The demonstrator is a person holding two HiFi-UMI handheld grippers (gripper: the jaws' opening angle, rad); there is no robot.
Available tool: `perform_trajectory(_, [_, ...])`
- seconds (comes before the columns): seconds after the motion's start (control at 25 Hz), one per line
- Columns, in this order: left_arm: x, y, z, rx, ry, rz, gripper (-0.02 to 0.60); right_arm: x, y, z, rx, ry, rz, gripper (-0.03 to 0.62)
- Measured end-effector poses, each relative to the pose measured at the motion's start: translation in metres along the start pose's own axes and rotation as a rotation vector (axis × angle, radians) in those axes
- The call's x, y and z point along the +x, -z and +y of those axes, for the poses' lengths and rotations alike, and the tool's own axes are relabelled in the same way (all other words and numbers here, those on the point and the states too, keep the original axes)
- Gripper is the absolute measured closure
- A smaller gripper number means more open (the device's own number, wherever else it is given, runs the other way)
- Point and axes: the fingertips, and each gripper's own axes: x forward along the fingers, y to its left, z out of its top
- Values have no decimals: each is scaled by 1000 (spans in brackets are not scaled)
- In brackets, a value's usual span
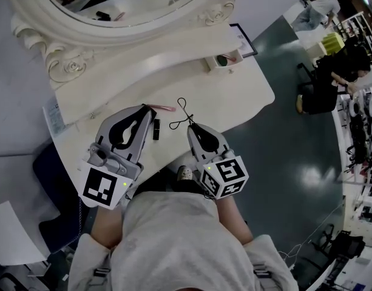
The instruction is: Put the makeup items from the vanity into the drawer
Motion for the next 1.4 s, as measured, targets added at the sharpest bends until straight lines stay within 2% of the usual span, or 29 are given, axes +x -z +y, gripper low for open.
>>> perform_trajectory(0.24, [1, -8, -2, 1, 11, -23, 566, -10, -21, -4, 21, 3, -99, 551])
perform_trajectory(0.64, [4, -21, -8, 12, 23, -60, 566, -24, -48, -9, 0, 16, -189, 551])
perform_trajectory(0.92, [14, -49, -7, 22, -16, -166, 568, -27, -63, -18, -6, 3, -236, 551])
perform_trajectory(1.12, [25, -51, -4, 24, -51, -142, 567, -23, -78, -33, -17, -20, -259, 551])
perform_trajectory(1.4, [47, -58, -3, 38, -90, -155, 567, -18, -96, -60, -34, -48, -279, 551])
